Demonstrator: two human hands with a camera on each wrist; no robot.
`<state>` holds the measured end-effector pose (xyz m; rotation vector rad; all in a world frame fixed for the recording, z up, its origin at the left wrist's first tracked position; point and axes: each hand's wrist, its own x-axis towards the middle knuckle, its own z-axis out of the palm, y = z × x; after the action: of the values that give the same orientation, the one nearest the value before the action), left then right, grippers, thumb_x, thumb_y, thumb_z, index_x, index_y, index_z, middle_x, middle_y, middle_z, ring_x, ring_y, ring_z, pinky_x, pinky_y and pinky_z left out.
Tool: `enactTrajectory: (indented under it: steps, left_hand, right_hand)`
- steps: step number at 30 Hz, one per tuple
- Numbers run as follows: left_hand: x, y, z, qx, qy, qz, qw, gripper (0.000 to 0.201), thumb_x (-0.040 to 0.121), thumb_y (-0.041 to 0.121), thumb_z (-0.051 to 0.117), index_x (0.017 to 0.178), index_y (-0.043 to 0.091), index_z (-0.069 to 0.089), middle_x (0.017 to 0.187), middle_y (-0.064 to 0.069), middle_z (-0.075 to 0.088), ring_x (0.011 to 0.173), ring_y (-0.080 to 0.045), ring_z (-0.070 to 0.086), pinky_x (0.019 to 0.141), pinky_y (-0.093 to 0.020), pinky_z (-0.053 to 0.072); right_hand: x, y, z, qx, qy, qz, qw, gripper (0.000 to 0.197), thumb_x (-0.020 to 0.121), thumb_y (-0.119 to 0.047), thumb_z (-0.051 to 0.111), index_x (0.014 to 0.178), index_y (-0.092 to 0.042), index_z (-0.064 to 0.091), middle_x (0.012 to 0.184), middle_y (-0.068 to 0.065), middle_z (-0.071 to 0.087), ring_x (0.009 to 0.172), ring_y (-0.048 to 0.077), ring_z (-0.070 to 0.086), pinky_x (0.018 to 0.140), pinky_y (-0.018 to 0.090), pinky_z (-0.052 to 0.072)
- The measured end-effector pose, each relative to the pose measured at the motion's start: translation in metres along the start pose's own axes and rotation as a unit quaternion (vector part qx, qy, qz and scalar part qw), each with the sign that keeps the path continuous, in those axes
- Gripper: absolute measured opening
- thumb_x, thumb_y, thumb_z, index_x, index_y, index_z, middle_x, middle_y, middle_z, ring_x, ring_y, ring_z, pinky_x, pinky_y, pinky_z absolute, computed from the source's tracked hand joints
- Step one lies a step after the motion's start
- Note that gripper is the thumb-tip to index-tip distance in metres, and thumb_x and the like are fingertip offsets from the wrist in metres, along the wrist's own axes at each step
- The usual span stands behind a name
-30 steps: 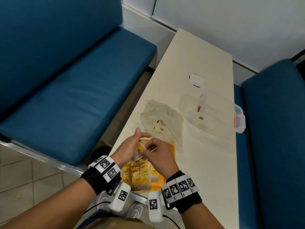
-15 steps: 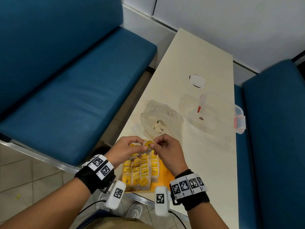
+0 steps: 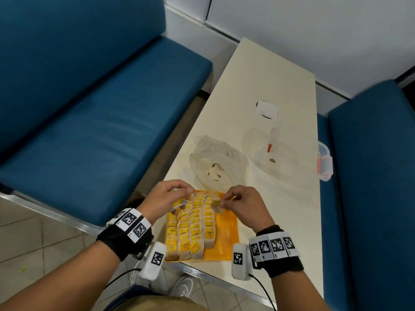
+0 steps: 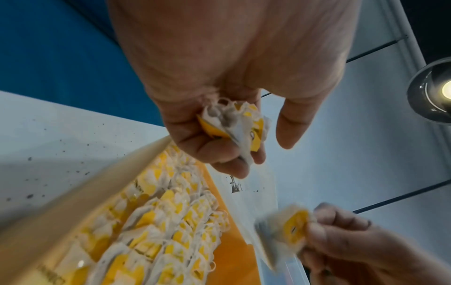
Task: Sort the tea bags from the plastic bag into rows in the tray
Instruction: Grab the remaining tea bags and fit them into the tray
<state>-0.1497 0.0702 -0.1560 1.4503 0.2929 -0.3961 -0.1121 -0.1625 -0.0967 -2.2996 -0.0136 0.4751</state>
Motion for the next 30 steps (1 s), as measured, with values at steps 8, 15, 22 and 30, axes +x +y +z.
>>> enactTrajectory:
  steps: [8, 15, 22, 30]
  left_hand:
    - [0.005, -0.001, -0.003, 0.036, 0.05, 0.006, 0.998, 0.009, 0.093, 0.024, 0.072, 0.09, 0.019, 0.078, 0.089, -0.008, 0.075, 0.066, -0.022, 0.067, 0.053, -0.03, 0.047]
    - [0.008, -0.009, -0.01, 0.128, 0.112, 0.018, 0.985, 0.002, 0.088, 0.026, 0.077, 0.087, 0.025, 0.078, 0.093, 0.003, 0.073, 0.062, -0.019, 0.068, 0.045, -0.019, 0.043]
    - [0.008, -0.017, -0.015, 0.227, 0.152, 0.009, 0.962, 0.031, 0.084, 0.028, 0.081, 0.114, 0.033, 0.072, 0.113, 0.006, 0.061, 0.105, -0.015, 0.061, 0.091, -0.032, 0.053]
    - [0.007, -0.017, -0.02, 0.27, 0.162, 0.002, 0.949, 0.026, 0.087, 0.023, 0.078, 0.113, 0.028, 0.075, 0.108, 0.008, 0.063, 0.096, -0.008, 0.058, 0.079, -0.023, 0.047]
  right_hand:
    - [-0.01, 0.022, -0.002, 0.106, -0.03, 0.055, 0.992, 0.01, 0.086, -0.002, 0.071, 0.08, -0.004, 0.064, 0.069, 0.023, 0.068, 0.05, 0.013, 0.058, 0.048, 0.028, 0.041]
    - [-0.018, 0.042, 0.017, 0.05, -0.112, 0.093, 0.988, 0.01, 0.093, -0.005, 0.062, 0.087, -0.009, 0.056, 0.064, 0.01, 0.068, 0.055, 0.018, 0.068, 0.045, 0.027, 0.045]
    - [-0.024, 0.053, 0.045, -0.071, -0.16, 0.147, 0.974, 0.006, 0.092, -0.009, 0.055, 0.091, -0.015, 0.056, 0.074, 0.008, 0.069, 0.05, 0.012, 0.065, 0.048, 0.028, 0.049]
    - [-0.021, 0.059, 0.069, -0.086, -0.164, 0.177, 0.967, 0.015, 0.093, -0.006, 0.052, 0.087, -0.02, 0.051, 0.097, 0.005, 0.062, 0.067, 0.022, 0.073, 0.057, 0.031, 0.057]
